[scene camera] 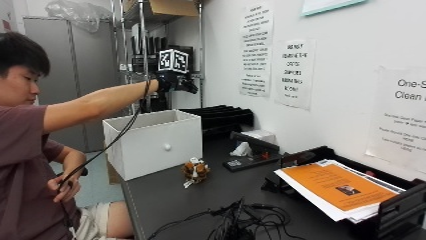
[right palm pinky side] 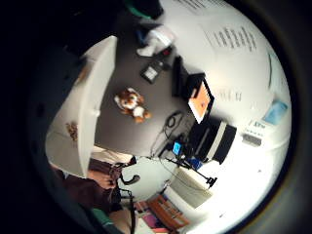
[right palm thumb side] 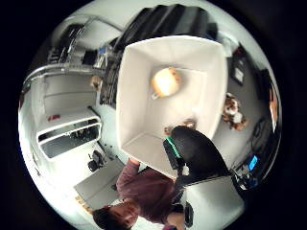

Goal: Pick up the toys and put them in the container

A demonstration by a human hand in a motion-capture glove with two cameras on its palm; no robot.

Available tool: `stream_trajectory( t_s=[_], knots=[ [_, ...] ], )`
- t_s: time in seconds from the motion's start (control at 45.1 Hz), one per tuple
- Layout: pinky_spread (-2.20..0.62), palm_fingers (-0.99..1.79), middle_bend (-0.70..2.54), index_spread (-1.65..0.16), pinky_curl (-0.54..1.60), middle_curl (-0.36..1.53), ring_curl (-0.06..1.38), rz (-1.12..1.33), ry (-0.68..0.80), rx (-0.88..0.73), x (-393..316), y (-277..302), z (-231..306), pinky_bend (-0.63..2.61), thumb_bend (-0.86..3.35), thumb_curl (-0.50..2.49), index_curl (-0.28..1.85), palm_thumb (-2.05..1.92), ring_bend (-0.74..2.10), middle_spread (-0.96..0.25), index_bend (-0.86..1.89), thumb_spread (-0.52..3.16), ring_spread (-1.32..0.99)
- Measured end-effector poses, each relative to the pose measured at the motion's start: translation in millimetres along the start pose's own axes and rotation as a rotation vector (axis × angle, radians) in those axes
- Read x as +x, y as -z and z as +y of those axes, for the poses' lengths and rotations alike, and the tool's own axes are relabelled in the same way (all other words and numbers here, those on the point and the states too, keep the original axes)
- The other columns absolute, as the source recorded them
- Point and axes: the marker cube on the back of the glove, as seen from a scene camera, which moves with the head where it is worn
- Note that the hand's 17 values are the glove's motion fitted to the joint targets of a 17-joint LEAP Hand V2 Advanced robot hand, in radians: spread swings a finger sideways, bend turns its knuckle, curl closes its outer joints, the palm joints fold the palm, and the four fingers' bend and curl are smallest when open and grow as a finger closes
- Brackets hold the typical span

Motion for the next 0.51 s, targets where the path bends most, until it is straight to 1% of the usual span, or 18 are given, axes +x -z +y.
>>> stream_trajectory(
  t_s=[0.133,0.288,0.399,0.51],
  knots=[
    [0.04,-0.3,0.14,-0.17,0.34,0.33,0.38,-0.034,-0.133,0.007,72.8,-21.0,15.5,0.86,-0.02,0.39,0.19,0.17,0.34,0.03,0.03,1.25,0.01],
    [0.04,-0.27,0.15,-0.17,0.34,0.32,0.38,-0.086,-0.189,-0.029,116.5,-63.8,18.2,0.84,-0.01,0.38,0.16,0.17,0.34,0.02,0.03,1.25,0.0],
    [0.03,-0.26,0.16,-0.17,0.34,0.31,0.39,-0.124,-0.183,-0.064,129.8,-123.8,2.5,0.82,-0.02,0.37,0.14,0.17,0.36,0.02,0.03,1.25,0.0],
    [0.02,-0.25,0.16,-0.17,0.34,0.31,0.39,-0.15,-0.185,-0.148,130.2,-192.2,-13.2,0.81,-0.02,0.36,0.13,0.15,0.36,0.01,0.04,1.24,-0.01]
  ],
)
